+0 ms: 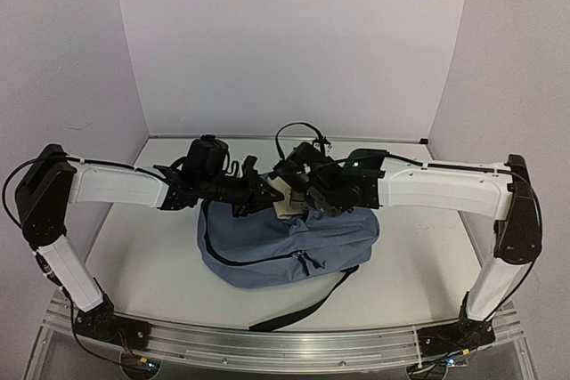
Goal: Pack the student bag
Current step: Place the personal item in the student bag.
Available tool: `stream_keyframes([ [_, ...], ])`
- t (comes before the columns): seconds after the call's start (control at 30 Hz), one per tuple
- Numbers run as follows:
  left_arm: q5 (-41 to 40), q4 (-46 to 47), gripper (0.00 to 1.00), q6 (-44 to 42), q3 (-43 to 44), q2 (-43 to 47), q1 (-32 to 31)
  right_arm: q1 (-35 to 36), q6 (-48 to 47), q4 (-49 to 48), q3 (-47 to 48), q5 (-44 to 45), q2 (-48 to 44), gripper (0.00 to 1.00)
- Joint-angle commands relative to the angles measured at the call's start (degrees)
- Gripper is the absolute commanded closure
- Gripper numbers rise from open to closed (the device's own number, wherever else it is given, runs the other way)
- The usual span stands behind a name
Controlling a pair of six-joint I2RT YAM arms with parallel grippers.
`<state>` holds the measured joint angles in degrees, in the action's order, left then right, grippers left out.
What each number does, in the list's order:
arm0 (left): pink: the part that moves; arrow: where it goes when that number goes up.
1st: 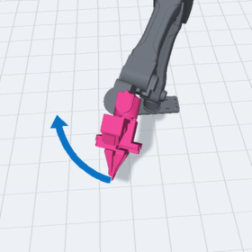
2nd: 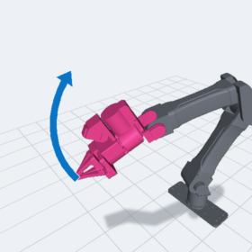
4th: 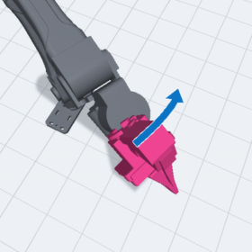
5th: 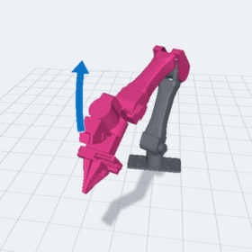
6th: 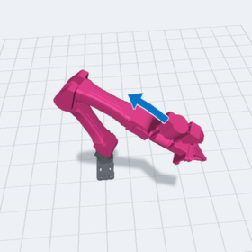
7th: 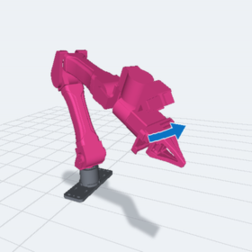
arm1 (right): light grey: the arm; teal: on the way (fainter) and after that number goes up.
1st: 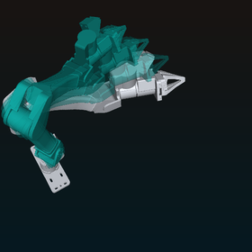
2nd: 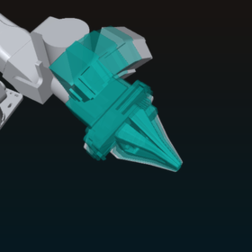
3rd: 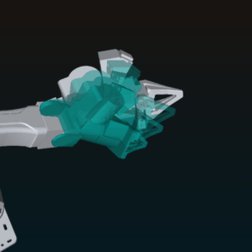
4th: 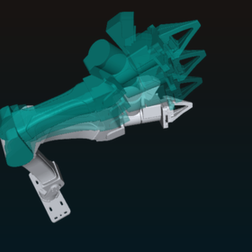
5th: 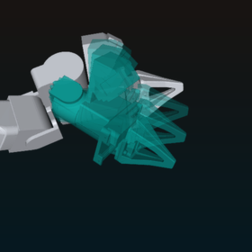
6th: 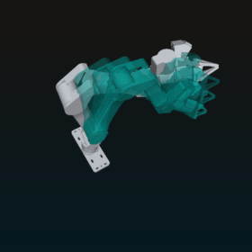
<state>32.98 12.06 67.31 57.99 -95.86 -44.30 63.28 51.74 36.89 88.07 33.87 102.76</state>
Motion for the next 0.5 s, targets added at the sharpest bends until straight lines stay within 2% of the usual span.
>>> stream_keyframes([
  [0.0,0.85,3.72,1.00,1.85,-0.84,-0.96,-1.84,-0.55,2.42,-4.38,0.63,6.37,-4.87,1.00],
  [0.47,-1.36,7.89,1.00,6.43,-6.34,1.14,-3.13,-1.48,4.40,-4.97,0.48,7.77,-2.97,1.00],
])
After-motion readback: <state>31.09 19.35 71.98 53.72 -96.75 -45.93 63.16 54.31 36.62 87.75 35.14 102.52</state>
